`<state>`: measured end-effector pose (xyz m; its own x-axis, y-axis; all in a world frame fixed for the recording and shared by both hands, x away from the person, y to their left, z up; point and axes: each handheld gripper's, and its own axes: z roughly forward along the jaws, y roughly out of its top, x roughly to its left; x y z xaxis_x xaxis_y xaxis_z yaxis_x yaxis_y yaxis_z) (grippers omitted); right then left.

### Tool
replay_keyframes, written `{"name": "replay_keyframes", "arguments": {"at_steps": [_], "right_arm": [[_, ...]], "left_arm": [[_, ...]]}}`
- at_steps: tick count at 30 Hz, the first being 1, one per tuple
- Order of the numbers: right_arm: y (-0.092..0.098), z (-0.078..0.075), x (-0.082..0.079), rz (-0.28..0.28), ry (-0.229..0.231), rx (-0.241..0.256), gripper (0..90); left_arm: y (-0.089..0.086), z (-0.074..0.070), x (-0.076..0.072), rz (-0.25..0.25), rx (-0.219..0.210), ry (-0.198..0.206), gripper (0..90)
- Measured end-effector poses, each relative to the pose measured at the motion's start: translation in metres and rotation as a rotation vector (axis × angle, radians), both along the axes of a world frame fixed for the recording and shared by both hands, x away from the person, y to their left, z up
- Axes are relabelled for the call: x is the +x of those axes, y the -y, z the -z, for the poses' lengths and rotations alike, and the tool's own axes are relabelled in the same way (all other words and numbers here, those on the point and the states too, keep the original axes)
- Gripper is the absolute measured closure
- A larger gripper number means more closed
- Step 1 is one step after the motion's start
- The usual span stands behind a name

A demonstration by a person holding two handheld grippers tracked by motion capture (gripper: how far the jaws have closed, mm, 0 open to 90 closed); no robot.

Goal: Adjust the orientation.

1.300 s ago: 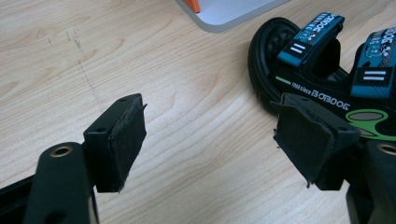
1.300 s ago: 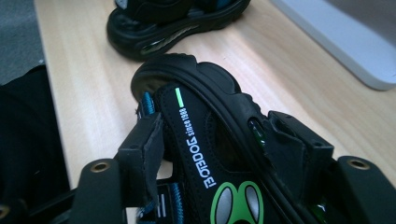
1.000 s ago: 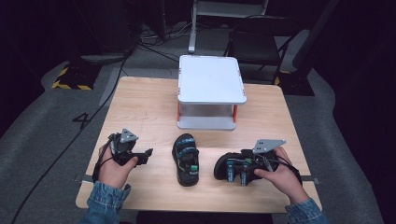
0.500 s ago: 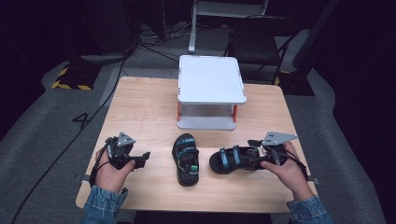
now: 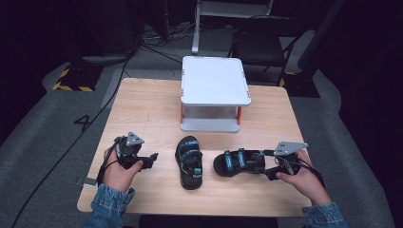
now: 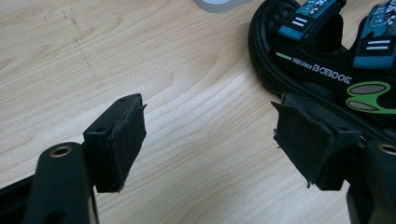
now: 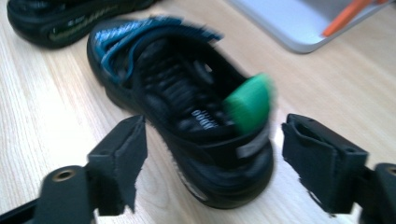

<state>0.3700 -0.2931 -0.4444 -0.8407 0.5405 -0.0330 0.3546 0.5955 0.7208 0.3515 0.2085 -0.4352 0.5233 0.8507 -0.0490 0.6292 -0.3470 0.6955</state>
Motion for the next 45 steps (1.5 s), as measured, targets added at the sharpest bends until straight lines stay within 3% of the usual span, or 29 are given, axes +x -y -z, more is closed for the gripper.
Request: {"name": "replay_keyframes", "arguments": {"at_steps": [2, 3, 6, 9, 12, 14, 15, 16, 17, 18, 19, 22, 24, 26, 27, 28, 29, 33, 34, 35, 37, 39, 41, 44, 45], "right_arm": [[-0.005, 0.006, 0.0, -0.009, 0.013, -0.036, 30.6], [-0.006, 0.007, 0.001, -0.007, 0.018, -0.049, 37.3], [-0.007, 0.003, 0.0, -0.019, -0.01, -0.028, 63.5], [-0.013, -0.002, -0.003, -0.023, -0.021, -0.03, 73.0], [-0.021, -0.01, -0.003, 0.022, 0.01, 0.041, 77.2], [-0.022, -0.011, -0.003, 0.036, 0.016, 0.05, 77.4], [-0.027, -0.014, -0.001, 0.116, 0.066, 0.064, 77.8], [-0.027, -0.014, -0.001, 0.116, 0.066, 0.064, 77.8], [-0.033, -0.014, 0.002, 0.189, 0.105, 0.086, 78.0], [-0.033, -0.014, 0.002, 0.189, 0.105, 0.086, 78.0], [-0.038, -0.012, 0.006, 0.245, 0.117, 0.118, 78.0], [-0.045, -0.005, 0.01, 0.326, 0.135, 0.11, 77.9], [-0.046, -0.004, 0.009, 0.345, 0.12, 0.077, 77.3], [-0.045, -0.005, 0.007, 0.332, 0.094, 0.095, 77.0], [-0.048, -0.008, 0.0, 0.294, 0.03, 0.099, 76.5], [-0.048, -0.008, 0.0, 0.294, 0.03, 0.099, 76.5], [-0.053, -0.01, -0.01, 0.252, -0.024, 0.116, 76.5], [-0.067, -0.012, -0.022, 0.157, -0.143, 0.162, 76.6], [-0.067, -0.012, -0.022, 0.157, -0.143, 0.162, 76.6], [-0.078, -0.009, -0.027, 0.099, -0.189, 0.164, 75.9], [-0.083, -0.007, -0.029, 0.079, -0.202, 0.149, 75.1], [-0.096, 0.0, -0.035, 0.019, -0.255, 0.067, 70.4], [-0.1, 0.003, -0.038, -0.007, -0.273, 0.034, 64.2], [-0.099, -0.001, -0.04, -0.021, -0.273, 0.053, 59.1], [-0.095, -0.007, -0.041, -0.025, -0.25, 0.05, 56.7]], "left_arm": [[0.0, 0.001, 0.0, 0.0, -0.002, -0.002, 24.8], [0.0, 0.001, 0.0, -0.002, -0.002, -0.002, 24.8], [0.0, 0.001, 0.0, -0.002, -0.001, 0.001, 24.8], [0.0, 0.001, -0.001, 0.0, 0.001, -0.003, 24.8], [-0.001, 0.002, -0.002, -0.006, 0.0, 0.003, 24.9], [-0.002, 0.002, -0.003, -0.009, -0.003, 0.002, 24.9], [-0.004, 0.003, -0.005, -0.016, -0.003, 0.003, 25.1], [-0.004, 0.003, -0.005, -0.016, -0.003, 0.003, 25.2], [-0.005, 0.003, -0.006, -0.017, -0.002, 0.0, 25.4], [-0.005, 0.003, -0.006, -0.017, -0.002, 0.0, 25.4], [-0.006, 0.003, -0.008, -0.021, 0.001, 0.004, 25.4], [-0.007, 0.004, -0.01, -0.026, 0.0, 0.003, 25.5], [-0.007, 0.003, -0.01, -0.026, 0.002, 0.002, 25.5], [-0.007, 0.003, -0.01, -0.024, 0.002, 0.003, 25.5], [-0.006, 0.003, -0.01, -0.022, 0.001, 0.003, 25.5], [-0.006, 0.003, -0.01, -0.022, 0.001, 0.003, 25.5], [-0.005, 0.004, -0.009, -0.018, 0.001, 0.004, 25.5], [-0.002, 0.004, -0.007, -0.006, 0.006, -0.001, 25.5], [-0.002, 0.004, -0.007, -0.006, 0.006, -0.001, 25.5], [0.0, 0.004, -0.007, -0.003, 0.001, -0.002, 25.4], [0.0, 0.004, -0.006, 0.003, 0.005, -0.003, 25.4], [0.001, 0.004, -0.006, 0.006, 0.003, -0.004, 25.3], [0.001, 0.004, -0.005, 0.005, 0.0, -0.003, 25.4], [0.001, 0.004, -0.005, 0.006, -0.003, -0.005, 25.4], [0.001, 0.004, -0.004, 0.011, 0.003, -0.006, 25.4]]}}
